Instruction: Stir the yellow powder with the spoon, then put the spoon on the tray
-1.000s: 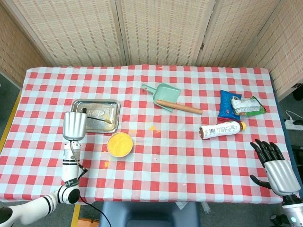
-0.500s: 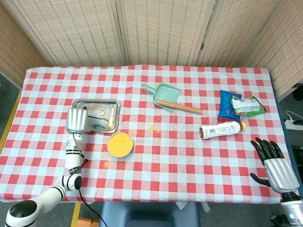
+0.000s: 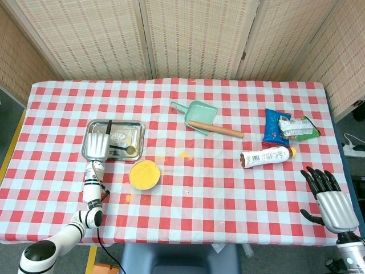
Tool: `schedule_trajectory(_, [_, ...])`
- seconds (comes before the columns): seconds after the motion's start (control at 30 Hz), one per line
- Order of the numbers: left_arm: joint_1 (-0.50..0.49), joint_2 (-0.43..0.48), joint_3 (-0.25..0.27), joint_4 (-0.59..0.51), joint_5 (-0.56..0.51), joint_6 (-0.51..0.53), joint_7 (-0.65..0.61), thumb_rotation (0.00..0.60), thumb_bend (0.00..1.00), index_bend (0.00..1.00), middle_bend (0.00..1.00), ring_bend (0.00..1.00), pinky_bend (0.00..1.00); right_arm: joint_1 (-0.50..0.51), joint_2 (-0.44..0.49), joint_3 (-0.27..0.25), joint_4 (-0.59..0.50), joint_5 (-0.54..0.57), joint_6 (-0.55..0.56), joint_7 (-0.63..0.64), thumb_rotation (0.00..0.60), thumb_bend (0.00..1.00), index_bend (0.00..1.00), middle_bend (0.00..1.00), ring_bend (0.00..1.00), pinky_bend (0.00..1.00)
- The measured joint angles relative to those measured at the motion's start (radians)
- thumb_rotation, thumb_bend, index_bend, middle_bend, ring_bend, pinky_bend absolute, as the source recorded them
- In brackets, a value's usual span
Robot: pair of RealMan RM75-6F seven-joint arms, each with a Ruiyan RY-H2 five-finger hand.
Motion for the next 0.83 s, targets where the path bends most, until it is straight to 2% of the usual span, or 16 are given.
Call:
schedule_trajectory(0.13, [0.033,0.052,0.011,-0.136,0.028,0.063,-0.048,0.600,0.44,0.00,1.00,0.99,1.00,-0.002,0.003,-0.004,-0.001,-0.011,0.006,0.007,0.600,0.09,0.00,0.00,0.00,0.00])
schedule_trajectory(0.2, [0.063,0.100,0.026,-0.258,0.055,0.106,-0.075,0.600,0.43,0.00,0.91,0.87,0.98,-0.004,0.005,-0.007,-0.002,-0.020,0.013,0.009,0.600,0.09,0.00,0.00,0.00,0.00])
schedule_trajectory(0.23, [0.079,0.126,0.035,-0.320,0.067,0.124,-0.085,0.600,0.43,0.00,0.78,0.73,0.91,-0.006,0.006,-0.008,-0.002,-0.024,0.016,0.011,0.600,0.09,0.00,0.00,0.00,0.00])
schedule_trajectory(0.27, [0.097,0.155,0.045,-0.388,0.079,0.142,-0.095,0.600,0.42,0.00,0.61,0.56,0.79,-0.007,0.007,-0.010,-0.003,-0.028,0.020,0.012,0.600,0.09,0.00,0.00,0.00,0.00])
schedule_trajectory(0.3, [0.122,0.199,0.061,-0.486,0.096,0.166,-0.109,0.600,0.42,0.00,0.49,0.44,0.69,-0.009,0.009,-0.012,-0.004,-0.034,0.024,0.013,0.600,0.09,0.00,0.00,0.00,0.00])
schedule_trajectory(0.33, [0.144,0.235,0.075,-0.564,0.110,0.185,-0.119,0.600,0.41,0.00,0.32,0.27,0.52,-0.011,0.009,-0.014,-0.005,-0.038,0.027,0.014,0.600,0.09,0.00,0.00,0.00,0.00])
schedule_trajectory(0.4, [0.200,0.334,0.117,-0.753,0.147,0.228,-0.152,0.600,0.40,0.00,0.12,0.09,0.32,-0.015,0.012,-0.018,-0.007,-0.047,0.036,0.015,0.600,0.09,0.00,0.00,0.00,0.00])
schedule_trajectory(0.43, [0.228,0.384,0.140,-0.833,0.166,0.246,-0.171,0.600,0.39,0.00,0.05,0.03,0.24,-0.017,0.013,-0.019,-0.008,-0.051,0.040,0.016,0.600,0.09,0.00,0.00,0.00,0.00])
schedule_trajectory(0.5, [0.301,0.517,0.207,-1.004,0.218,0.293,-0.233,0.600,0.38,0.00,0.00,0.00,0.17,-0.021,0.014,-0.022,-0.010,-0.058,0.048,0.015,0.600,0.09,0.00,0.00,0.00,0.00])
schedule_trajectory(0.63, [0.437,0.736,0.331,-1.198,0.319,0.388,-0.408,0.600,0.37,0.00,0.00,0.00,0.11,-0.026,0.013,-0.023,-0.013,-0.060,0.056,0.009,0.600,0.09,0.00,0.00,0.00,0.00])
schedule_trajectory(0.73, [0.507,0.803,0.375,-1.233,0.366,0.462,-0.519,0.600,0.37,0.00,0.00,0.00,0.09,-0.028,0.010,-0.021,-0.015,-0.052,0.056,0.000,0.600,0.09,0.00,0.00,0.00,0.00])
schedule_trajectory(0.83, [0.578,0.793,0.403,-1.169,0.415,0.553,-0.611,0.600,0.37,0.00,0.00,0.00,0.08,-0.029,0.005,-0.019,-0.018,-0.049,0.055,-0.009,0.600,0.09,0.00,0.00,0.00,0.00])
